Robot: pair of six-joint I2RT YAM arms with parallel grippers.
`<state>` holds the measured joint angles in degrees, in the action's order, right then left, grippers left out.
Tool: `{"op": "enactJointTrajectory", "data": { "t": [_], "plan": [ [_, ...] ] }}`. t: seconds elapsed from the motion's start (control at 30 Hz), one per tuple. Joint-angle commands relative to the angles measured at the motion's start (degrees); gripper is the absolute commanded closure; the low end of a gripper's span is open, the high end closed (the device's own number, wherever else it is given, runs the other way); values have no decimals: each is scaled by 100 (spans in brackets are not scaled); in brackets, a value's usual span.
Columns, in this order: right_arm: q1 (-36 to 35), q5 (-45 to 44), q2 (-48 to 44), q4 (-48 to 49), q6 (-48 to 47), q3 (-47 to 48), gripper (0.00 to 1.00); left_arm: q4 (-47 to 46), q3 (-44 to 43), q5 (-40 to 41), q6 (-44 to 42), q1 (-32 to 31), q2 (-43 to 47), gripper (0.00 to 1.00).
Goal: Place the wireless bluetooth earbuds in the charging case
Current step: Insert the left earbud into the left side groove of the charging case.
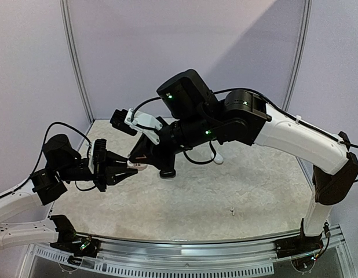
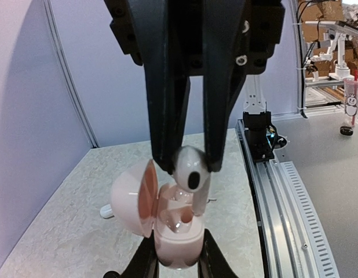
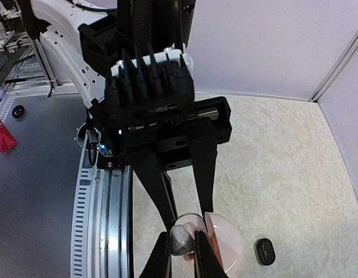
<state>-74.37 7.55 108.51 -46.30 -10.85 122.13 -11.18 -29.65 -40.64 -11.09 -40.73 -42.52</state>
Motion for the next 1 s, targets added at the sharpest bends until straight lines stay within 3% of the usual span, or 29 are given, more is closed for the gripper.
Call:
{"op": "enactJointTrajectory", "data": {
  "t": [0.0, 0.63, 0.83, 0.97],
  "plan": [
    [-34, -132, 149, -310, -183, -5, 100, -4, -112, -109, -95, -62, -20, 100],
    [-39, -167, 269, -304, -301, 5, 100, -101, -138, -152, -141, -67, -19, 100],
    [-37, -298, 307, -292, -289, 67, 71, -159, -111, -157, -100, -67, -11, 100],
    [-40, -294, 341, -274, -221, 249, 62, -142, -90, -77, 14, -67, 4, 100]
  ]
}}
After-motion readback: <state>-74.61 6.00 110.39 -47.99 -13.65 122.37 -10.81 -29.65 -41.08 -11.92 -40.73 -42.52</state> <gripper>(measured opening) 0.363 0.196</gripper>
